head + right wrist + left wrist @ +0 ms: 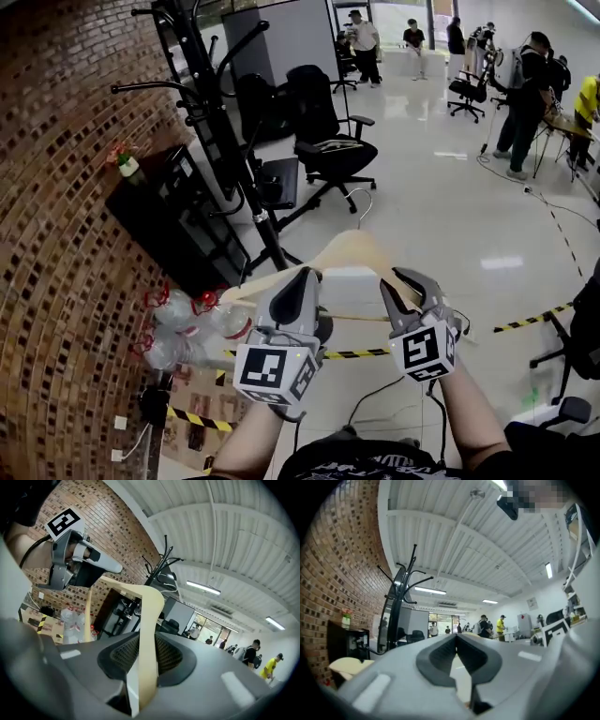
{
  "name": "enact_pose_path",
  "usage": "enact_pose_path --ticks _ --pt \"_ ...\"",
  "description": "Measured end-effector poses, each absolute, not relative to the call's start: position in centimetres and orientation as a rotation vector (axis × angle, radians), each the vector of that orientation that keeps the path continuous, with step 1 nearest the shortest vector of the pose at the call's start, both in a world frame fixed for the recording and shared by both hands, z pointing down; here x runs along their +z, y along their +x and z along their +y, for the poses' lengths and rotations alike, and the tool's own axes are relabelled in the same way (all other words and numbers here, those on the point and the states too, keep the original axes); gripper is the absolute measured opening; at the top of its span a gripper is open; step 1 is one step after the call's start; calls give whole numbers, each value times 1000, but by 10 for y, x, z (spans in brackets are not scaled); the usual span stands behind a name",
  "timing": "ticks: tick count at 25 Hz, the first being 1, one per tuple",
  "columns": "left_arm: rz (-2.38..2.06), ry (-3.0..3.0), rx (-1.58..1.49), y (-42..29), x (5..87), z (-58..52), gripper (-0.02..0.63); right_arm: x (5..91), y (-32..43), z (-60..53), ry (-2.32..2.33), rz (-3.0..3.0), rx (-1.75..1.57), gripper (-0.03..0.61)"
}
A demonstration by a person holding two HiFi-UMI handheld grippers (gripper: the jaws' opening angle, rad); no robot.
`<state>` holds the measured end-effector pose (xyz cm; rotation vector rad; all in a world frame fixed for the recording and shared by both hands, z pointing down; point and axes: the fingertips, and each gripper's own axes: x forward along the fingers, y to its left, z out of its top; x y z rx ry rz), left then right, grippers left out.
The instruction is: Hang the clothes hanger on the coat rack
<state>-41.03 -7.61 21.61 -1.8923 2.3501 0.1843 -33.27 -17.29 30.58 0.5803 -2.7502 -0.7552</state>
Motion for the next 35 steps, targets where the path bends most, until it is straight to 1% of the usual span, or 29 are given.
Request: enact_pose_path --ticks 7,13,21,28,35 --pt "2378 -1730 209 -475 190 -47 5 280 -413 -149 412 -2791 -863 95" --pt "2420 -1608 153 -515 165 -55 6 243 -471 -160 317 -2836 -1002 95" --pt "2477 -1537 103 -548 147 -76 6 207 -516 -168 224 -2875 -1147 95" --pt "2498 -1488 93 -561 129 -93 6 167 -540 -183 153 -2887 -1280 96" --pt "2471 -1437 74 -574 84 -99 6 112 -561 -195 136 -2900 -1350 97"
